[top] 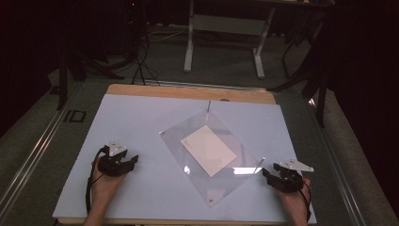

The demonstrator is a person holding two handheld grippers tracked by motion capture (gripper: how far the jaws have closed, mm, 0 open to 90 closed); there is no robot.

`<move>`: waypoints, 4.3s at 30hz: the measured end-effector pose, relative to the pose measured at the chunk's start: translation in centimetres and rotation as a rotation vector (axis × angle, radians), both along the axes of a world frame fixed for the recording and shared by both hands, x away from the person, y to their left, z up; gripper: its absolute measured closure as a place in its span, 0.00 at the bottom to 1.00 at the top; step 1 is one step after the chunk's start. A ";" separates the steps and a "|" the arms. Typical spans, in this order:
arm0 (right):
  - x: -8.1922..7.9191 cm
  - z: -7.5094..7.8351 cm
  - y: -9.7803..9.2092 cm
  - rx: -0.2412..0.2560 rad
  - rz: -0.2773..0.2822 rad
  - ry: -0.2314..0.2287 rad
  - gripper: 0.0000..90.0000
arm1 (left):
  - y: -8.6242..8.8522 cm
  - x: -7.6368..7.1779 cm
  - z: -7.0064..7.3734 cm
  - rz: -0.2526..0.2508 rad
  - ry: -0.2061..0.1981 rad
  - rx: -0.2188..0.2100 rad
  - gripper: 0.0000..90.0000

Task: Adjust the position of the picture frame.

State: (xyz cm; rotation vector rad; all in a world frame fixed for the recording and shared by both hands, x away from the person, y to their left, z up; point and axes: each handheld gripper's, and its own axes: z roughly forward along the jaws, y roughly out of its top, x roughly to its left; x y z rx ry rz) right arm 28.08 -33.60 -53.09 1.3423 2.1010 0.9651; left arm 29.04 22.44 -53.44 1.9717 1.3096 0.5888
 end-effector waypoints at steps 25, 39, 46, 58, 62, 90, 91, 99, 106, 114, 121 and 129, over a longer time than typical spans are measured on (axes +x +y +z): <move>0.9 1.9 1.8 0.021 0.054 -0.019 0.61 | -3.8 3.5 4.3 -0.122 -0.091 -0.061 0.60; 2.4 1.0 2.3 0.056 0.023 0.009 0.64 | -7.4 9.6 5.5 -0.195 -0.128 -0.120 0.61; 2.6 1.0 2.5 0.049 0.031 -0.004 0.69 | -9.4 11.6 4.9 -0.215 -0.110 -0.098 0.60; 2.3 0.8 2.6 0.053 0.040 -0.041 0.76 | -13.3 15.0 5.0 -0.256 -0.123 -0.078 0.60; 2.2 0.6 2.6 0.054 0.037 -0.043 0.77 | -14.4 16.2 4.9 -0.262 -0.120 -0.089 0.60; 2.1 0.5 3.2 0.059 0.021 -0.069 0.94 | -21.0 22.3 2.9 -0.252 -0.092 -0.129 0.65; 2.1 0.5 3.3 0.059 0.019 -0.069 0.94 | -21.2 22.6 2.8 -0.251 -0.084 -0.135 0.65; 2.1 0.4 3.3 0.058 0.017 -0.072 0.94 | -23.0 24.2 1.8 -0.267 -0.044 -0.135 0.67; 2.0 0.4 3.3 0.060 0.012 -0.074 0.94 | -24.2 25.0 1.6 -0.233 -0.014 -0.120 0.72; 2.0 0.4 3.3 0.066 0.007 -0.076 0.94 | -24.0 25.9 0.8 -0.216 0.033 -0.119 0.82; 1.9 0.3 3.4 0.071 -0.005 -0.075 0.94 | -24.4 26.3 0.4 -0.208 0.041 -0.092 0.83; 1.9 0.3 3.4 0.094 -0.022 -0.066 0.93 | -24.4 26.4 0.4 -0.182 0.051 -0.099 0.90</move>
